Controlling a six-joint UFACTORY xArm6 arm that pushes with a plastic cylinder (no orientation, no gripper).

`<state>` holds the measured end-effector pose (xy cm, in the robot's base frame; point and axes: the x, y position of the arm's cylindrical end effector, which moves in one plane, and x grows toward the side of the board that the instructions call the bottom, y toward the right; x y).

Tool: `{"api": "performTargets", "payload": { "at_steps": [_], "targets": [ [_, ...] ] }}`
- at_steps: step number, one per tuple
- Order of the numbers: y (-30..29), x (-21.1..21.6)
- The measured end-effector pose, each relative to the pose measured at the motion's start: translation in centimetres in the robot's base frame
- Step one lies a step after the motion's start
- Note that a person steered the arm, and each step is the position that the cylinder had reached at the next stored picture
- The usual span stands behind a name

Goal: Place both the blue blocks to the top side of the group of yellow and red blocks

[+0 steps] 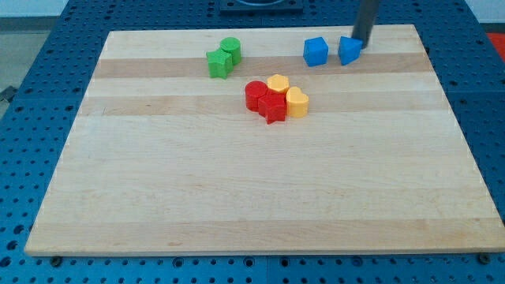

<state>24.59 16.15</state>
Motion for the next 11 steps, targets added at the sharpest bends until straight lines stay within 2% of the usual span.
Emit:
{"api": "performTargets", "payload": {
  "at_steps": [1,3,4,5,7,9,10,11],
  "targets": [
    [-2.0,0.0],
    [5.0,0.5],
    [5.8,3.2],
    [4.2,3.9],
    [-2.0,1.5],
    [-11.2,1.4],
    [-13.8,1.4],
    [-13.8,1.4]
  ]
}}
